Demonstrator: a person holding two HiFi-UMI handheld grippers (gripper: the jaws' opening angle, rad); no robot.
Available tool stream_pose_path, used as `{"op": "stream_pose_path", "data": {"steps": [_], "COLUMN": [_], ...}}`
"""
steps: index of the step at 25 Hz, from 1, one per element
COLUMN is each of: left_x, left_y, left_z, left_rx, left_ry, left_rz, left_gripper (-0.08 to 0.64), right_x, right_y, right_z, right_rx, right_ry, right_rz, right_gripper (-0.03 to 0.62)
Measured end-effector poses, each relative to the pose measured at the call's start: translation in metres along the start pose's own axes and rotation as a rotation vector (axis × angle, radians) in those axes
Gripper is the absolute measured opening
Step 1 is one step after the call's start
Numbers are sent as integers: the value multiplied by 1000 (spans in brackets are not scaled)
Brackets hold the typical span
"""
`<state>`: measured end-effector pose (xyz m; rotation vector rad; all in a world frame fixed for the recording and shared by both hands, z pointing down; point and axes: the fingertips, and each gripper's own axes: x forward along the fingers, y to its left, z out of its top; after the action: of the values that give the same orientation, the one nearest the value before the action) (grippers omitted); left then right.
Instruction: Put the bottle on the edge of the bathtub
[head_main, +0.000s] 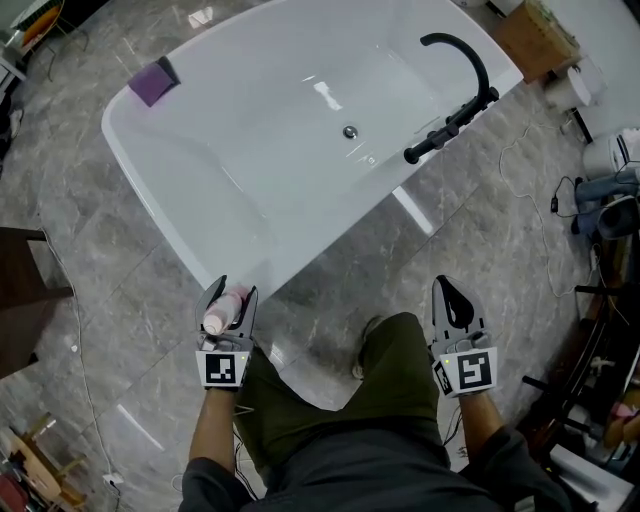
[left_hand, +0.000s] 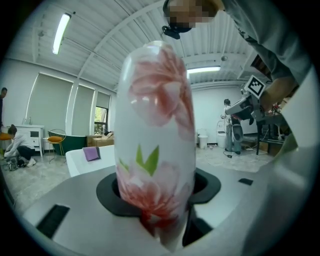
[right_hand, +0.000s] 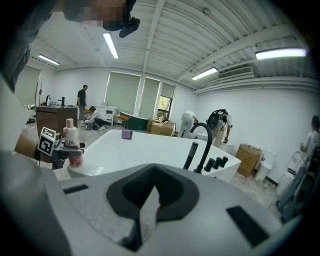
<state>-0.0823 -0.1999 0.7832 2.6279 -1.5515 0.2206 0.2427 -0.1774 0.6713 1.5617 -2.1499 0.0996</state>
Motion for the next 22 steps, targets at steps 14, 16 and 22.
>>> {"op": "stream_pose_path", "data": {"steps": [14,16,22], "left_x": [-38,-47,-50], "left_y": [-4,-6,-11], "left_z": [16,20,22], "left_rx": [31,16,37], "left_ry": [85,105,134], "left_rz": [3,4,1], "left_gripper": [273,285,316], "right_x": [-13,-18,-35], "right_y": [12,15,16], "right_z": [44,57,79], "right_rx": [3,3,-20], "right_ry": [-23,-33,-54], "right_rz": [50,61,80], "right_gripper": [2,2,2]}}
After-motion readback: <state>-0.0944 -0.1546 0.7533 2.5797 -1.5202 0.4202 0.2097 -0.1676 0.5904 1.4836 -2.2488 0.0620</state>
